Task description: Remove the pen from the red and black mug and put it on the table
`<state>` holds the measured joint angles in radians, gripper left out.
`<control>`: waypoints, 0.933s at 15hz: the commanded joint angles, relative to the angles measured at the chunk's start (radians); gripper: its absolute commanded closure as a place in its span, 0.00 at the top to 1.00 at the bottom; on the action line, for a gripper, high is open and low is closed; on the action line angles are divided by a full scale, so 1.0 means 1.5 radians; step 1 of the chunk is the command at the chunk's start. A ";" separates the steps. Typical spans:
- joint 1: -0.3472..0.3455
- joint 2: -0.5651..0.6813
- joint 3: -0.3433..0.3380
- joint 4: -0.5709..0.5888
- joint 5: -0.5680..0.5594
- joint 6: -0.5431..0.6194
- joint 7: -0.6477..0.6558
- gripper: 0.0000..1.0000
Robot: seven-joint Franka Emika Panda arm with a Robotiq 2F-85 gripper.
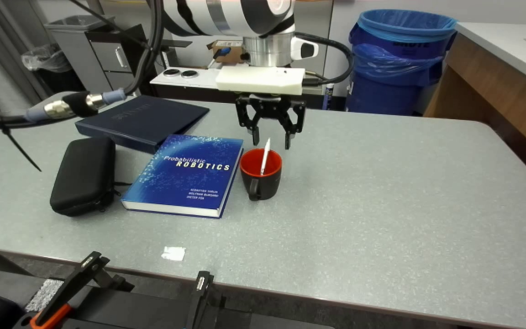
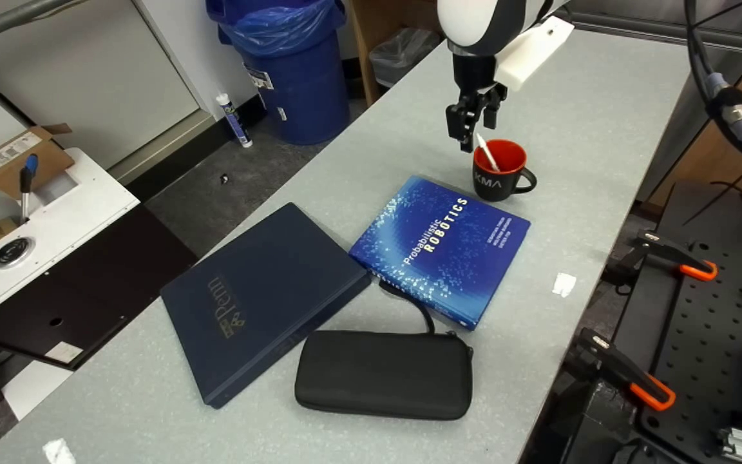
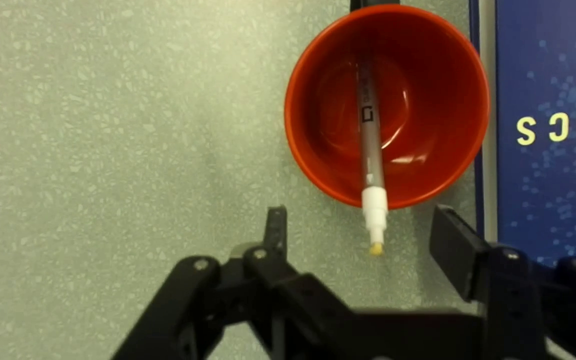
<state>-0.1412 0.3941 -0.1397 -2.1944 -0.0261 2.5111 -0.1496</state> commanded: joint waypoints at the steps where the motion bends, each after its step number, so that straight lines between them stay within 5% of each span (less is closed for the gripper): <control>1: -0.020 0.003 0.016 0.021 0.022 -0.029 -0.005 0.45; 7: -0.017 -0.004 0.011 0.033 0.013 -0.097 0.005 0.01; 14: -0.028 -0.087 0.006 0.001 0.016 -0.156 -0.024 0.03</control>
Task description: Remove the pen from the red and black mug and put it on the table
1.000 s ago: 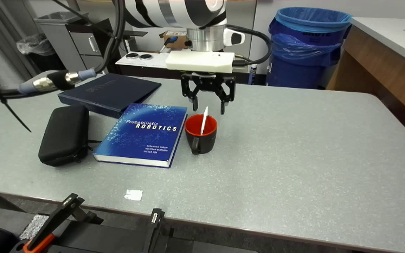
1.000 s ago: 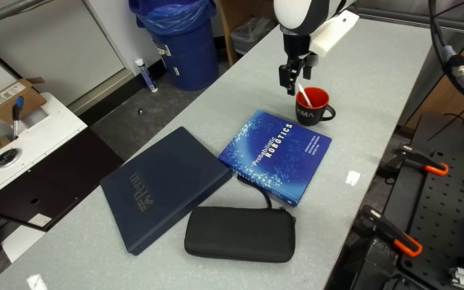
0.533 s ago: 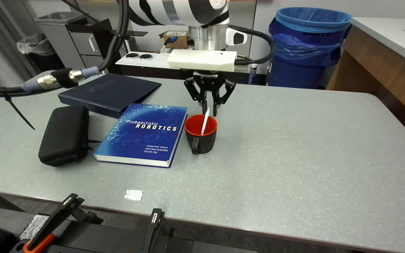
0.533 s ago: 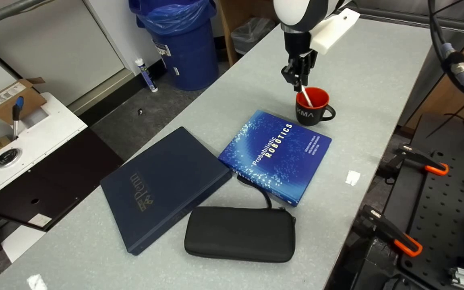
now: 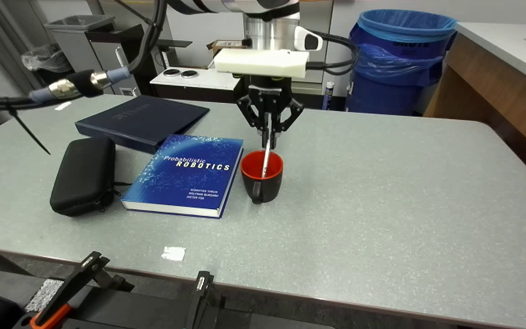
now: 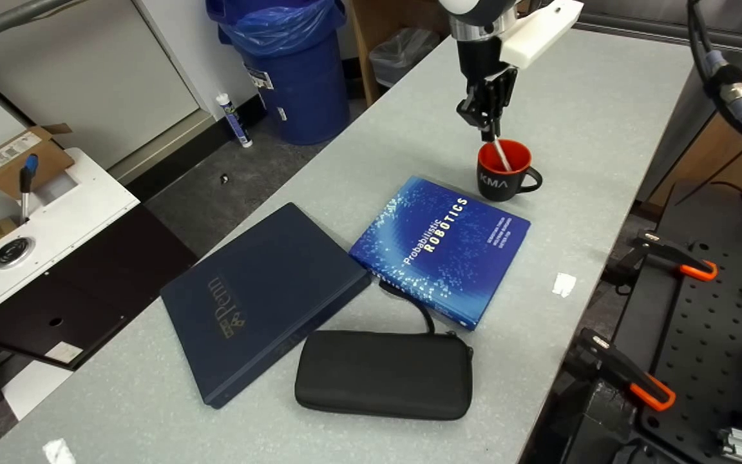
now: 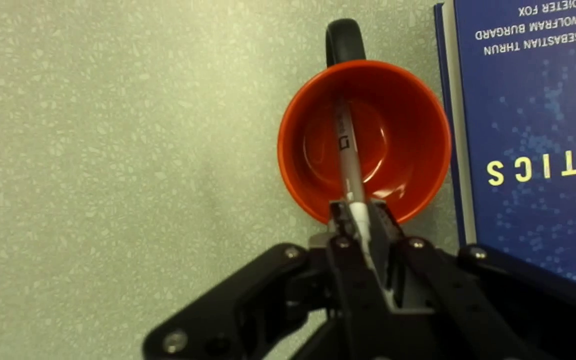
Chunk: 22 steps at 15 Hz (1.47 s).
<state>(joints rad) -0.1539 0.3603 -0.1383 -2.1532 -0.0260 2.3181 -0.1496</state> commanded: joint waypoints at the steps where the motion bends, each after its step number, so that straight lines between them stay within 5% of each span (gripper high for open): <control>1: -0.026 -0.098 0.003 -0.042 0.022 -0.024 -0.035 0.03; 7: -0.043 -0.182 -0.012 -0.019 0.076 -0.026 -0.045 0.03; 22: 0.021 0.192 -0.021 0.283 0.015 -0.036 0.231 0.03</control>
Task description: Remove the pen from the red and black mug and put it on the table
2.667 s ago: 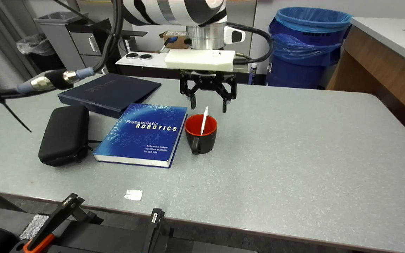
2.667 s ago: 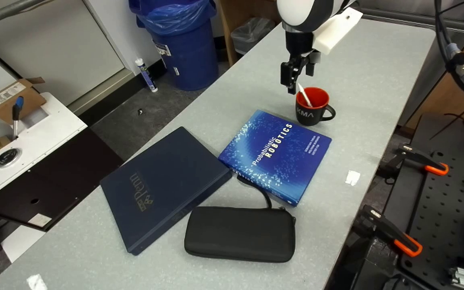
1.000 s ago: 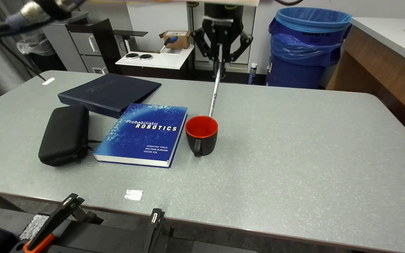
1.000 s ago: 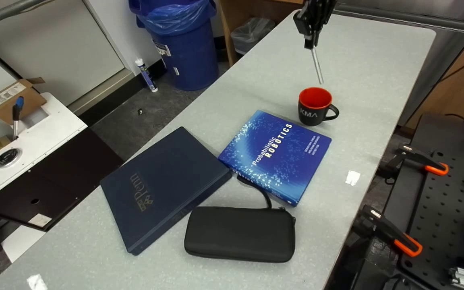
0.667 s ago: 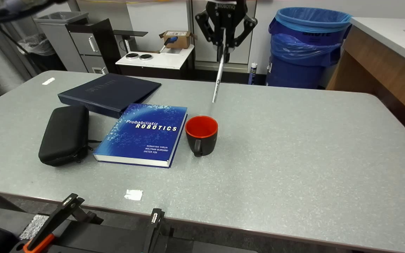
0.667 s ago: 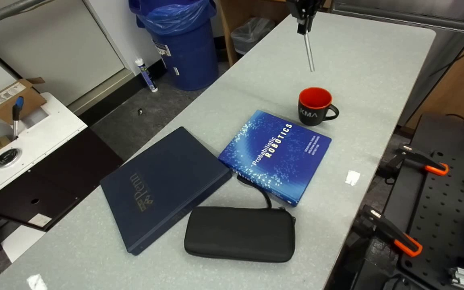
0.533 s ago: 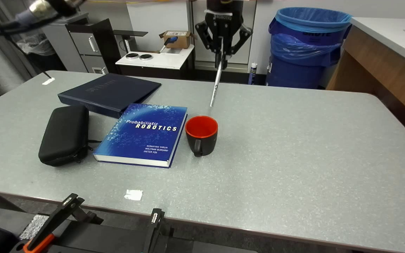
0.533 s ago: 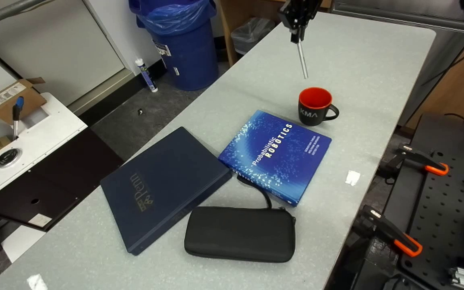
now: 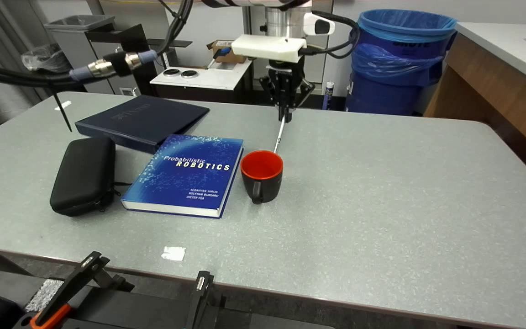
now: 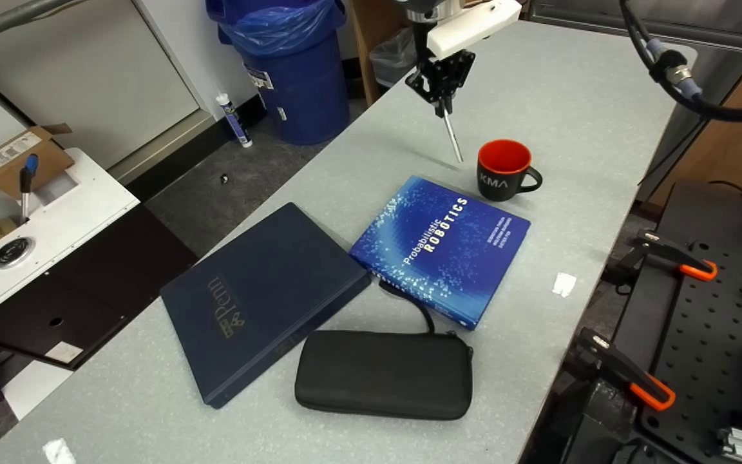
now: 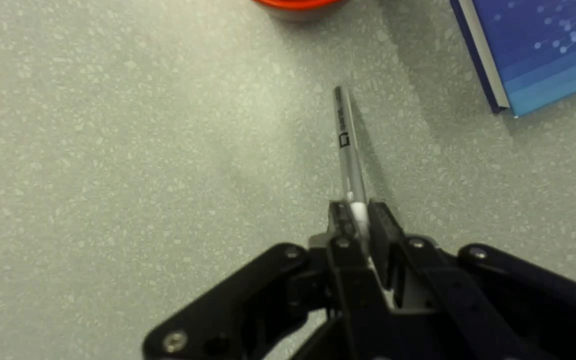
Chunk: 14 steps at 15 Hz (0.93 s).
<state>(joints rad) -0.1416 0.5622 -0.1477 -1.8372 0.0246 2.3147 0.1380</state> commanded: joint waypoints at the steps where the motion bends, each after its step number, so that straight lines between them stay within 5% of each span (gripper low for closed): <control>1: 0.015 0.077 -0.017 0.086 -0.021 -0.036 0.045 0.03; 8: 0.023 0.171 -0.030 0.162 -0.025 -0.024 0.087 0.03; 9: 0.024 0.173 -0.032 0.166 -0.028 -0.030 0.085 0.38; 14: 0.024 0.176 -0.036 0.172 -0.025 -0.025 0.082 0.66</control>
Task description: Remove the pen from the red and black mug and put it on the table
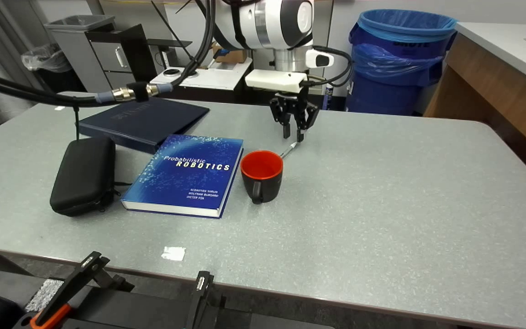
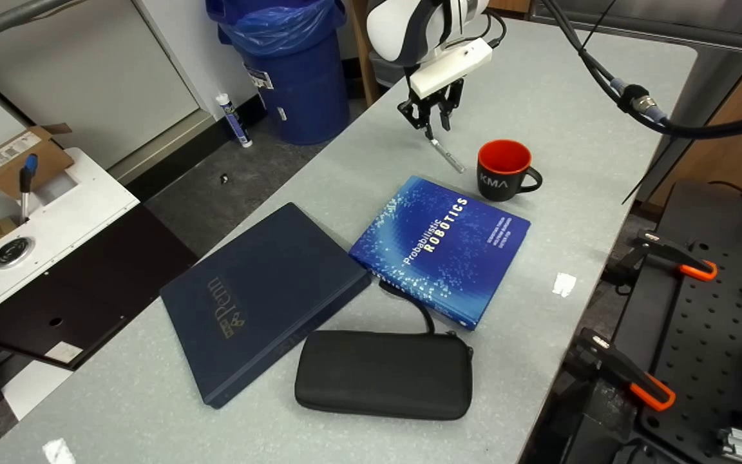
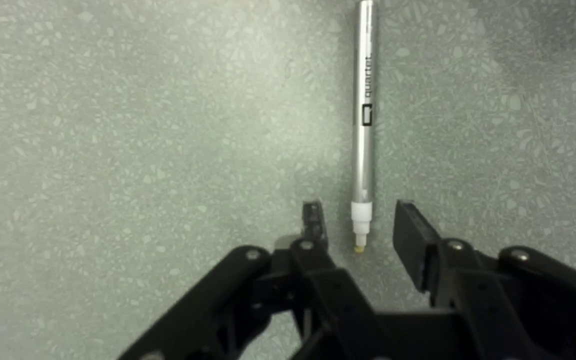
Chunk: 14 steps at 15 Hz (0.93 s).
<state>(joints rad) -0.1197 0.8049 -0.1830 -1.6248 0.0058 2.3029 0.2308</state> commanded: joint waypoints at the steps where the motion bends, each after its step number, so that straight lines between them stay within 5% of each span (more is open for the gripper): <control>1: 0.009 0.013 -0.012 0.031 -0.012 -0.017 0.020 0.75; 5: 0.007 0.015 -0.014 0.039 -0.013 -0.022 0.016 1.00; 14: -0.003 0.002 -0.004 0.019 -0.004 -0.016 -0.002 1.00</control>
